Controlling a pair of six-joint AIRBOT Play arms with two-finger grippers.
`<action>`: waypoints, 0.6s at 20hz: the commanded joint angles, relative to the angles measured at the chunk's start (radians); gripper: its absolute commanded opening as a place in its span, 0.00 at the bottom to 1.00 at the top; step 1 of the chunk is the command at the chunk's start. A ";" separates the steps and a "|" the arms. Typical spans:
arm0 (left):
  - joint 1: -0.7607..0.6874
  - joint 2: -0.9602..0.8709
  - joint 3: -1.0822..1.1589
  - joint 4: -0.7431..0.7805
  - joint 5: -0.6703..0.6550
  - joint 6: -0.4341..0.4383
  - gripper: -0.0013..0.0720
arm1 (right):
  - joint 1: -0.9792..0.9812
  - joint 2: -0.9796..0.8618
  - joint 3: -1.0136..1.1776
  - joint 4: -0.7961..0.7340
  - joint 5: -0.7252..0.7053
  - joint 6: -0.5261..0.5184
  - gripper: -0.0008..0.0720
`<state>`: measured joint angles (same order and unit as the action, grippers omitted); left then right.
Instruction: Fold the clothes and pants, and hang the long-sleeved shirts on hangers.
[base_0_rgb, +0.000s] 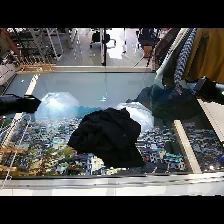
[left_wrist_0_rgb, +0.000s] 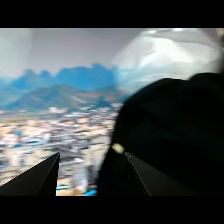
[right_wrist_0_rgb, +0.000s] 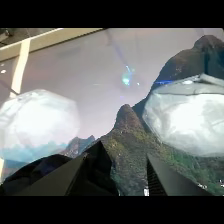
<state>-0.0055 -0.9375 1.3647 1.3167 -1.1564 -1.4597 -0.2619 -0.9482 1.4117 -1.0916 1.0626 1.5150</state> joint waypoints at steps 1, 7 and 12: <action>-0.002 -0.015 0.000 -0.174 -0.018 0.002 0.57 | 0.001 -0.001 0.001 0.013 0.021 -0.017 0.58; -0.226 -0.084 -0.301 -0.095 0.004 0.140 0.62 | 0.242 -0.037 -0.280 0.134 0.403 -0.231 0.58; -0.317 -0.177 -0.500 0.016 0.263 0.137 0.90 | 0.665 -0.042 -0.614 -0.096 -0.088 -0.278 0.85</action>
<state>-0.2859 -1.0630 0.9443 1.2747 -1.0145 -1.3315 0.1997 -0.9855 0.9447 -1.0454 1.2144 1.2762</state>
